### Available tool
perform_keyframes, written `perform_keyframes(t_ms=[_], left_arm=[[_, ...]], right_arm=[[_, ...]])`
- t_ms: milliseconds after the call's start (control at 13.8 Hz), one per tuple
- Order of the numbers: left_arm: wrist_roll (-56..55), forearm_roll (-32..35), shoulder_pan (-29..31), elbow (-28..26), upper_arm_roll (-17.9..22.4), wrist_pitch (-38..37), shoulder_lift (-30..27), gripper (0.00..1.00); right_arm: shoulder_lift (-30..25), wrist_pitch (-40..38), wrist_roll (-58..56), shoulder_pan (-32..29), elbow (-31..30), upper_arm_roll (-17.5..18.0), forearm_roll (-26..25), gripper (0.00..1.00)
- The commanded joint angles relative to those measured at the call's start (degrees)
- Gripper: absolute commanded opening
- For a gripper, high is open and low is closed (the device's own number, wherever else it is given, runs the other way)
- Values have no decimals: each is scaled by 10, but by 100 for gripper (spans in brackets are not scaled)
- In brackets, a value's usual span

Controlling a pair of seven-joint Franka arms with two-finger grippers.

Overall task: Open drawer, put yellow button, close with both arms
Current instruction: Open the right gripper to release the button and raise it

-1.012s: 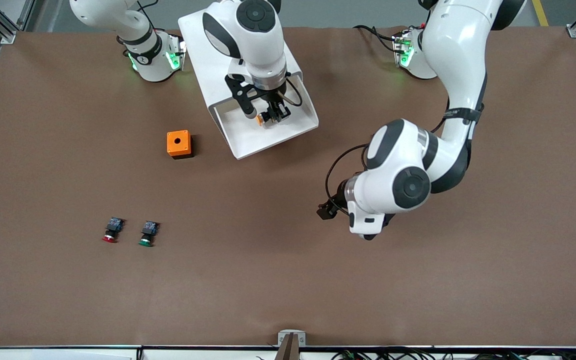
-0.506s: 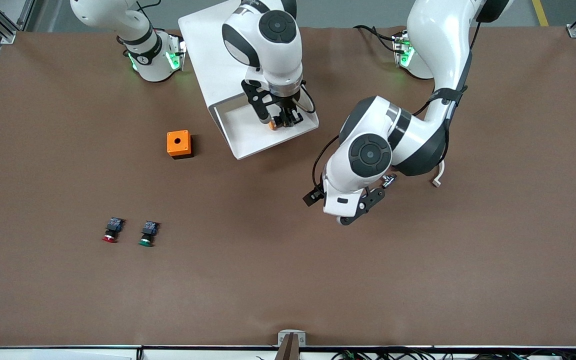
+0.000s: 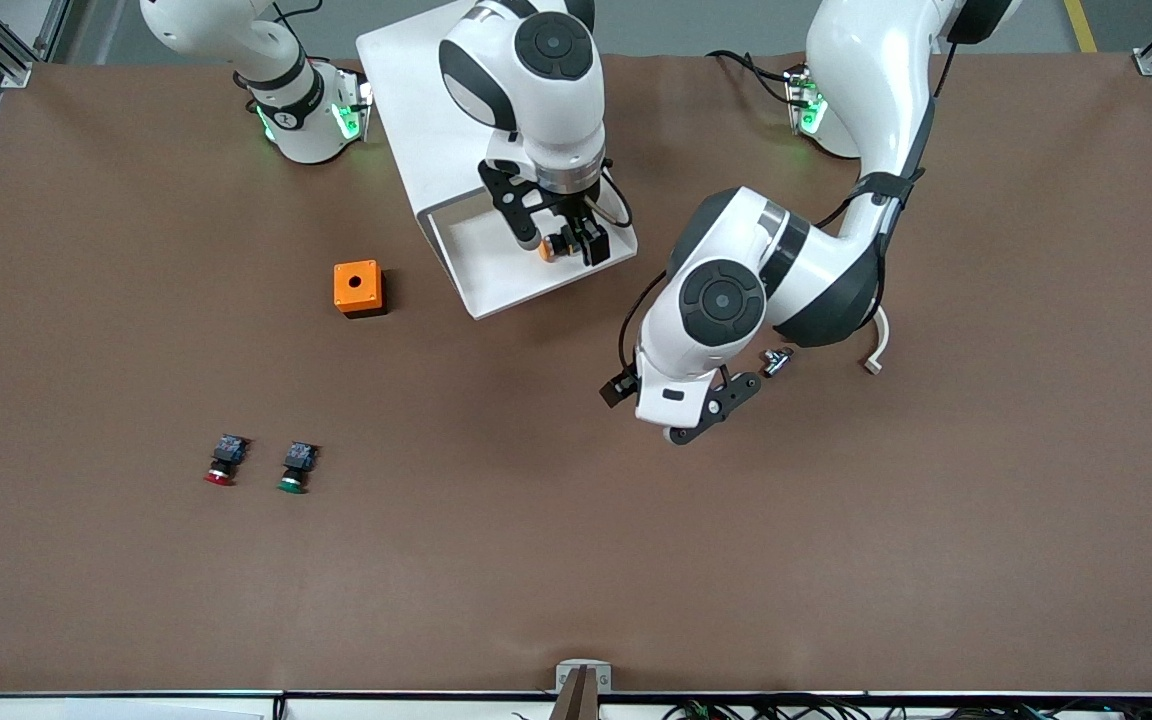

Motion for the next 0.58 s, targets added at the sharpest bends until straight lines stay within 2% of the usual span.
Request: perform_keyframes(t_ms=[0,361,506], left_arm=[[8,15,-14,-13,7,14,-10,100],[7,39,-40,-30,2,39,-10,100],[7,38,-52,-38,-1,40,-10,100]], right_arm=[[4,-41,-96,-22,32,2,-5,100],[-4,-170,-309,-87,90,-1,-6,100],[-16,-225,-408,-137,105,0,-1,100]])
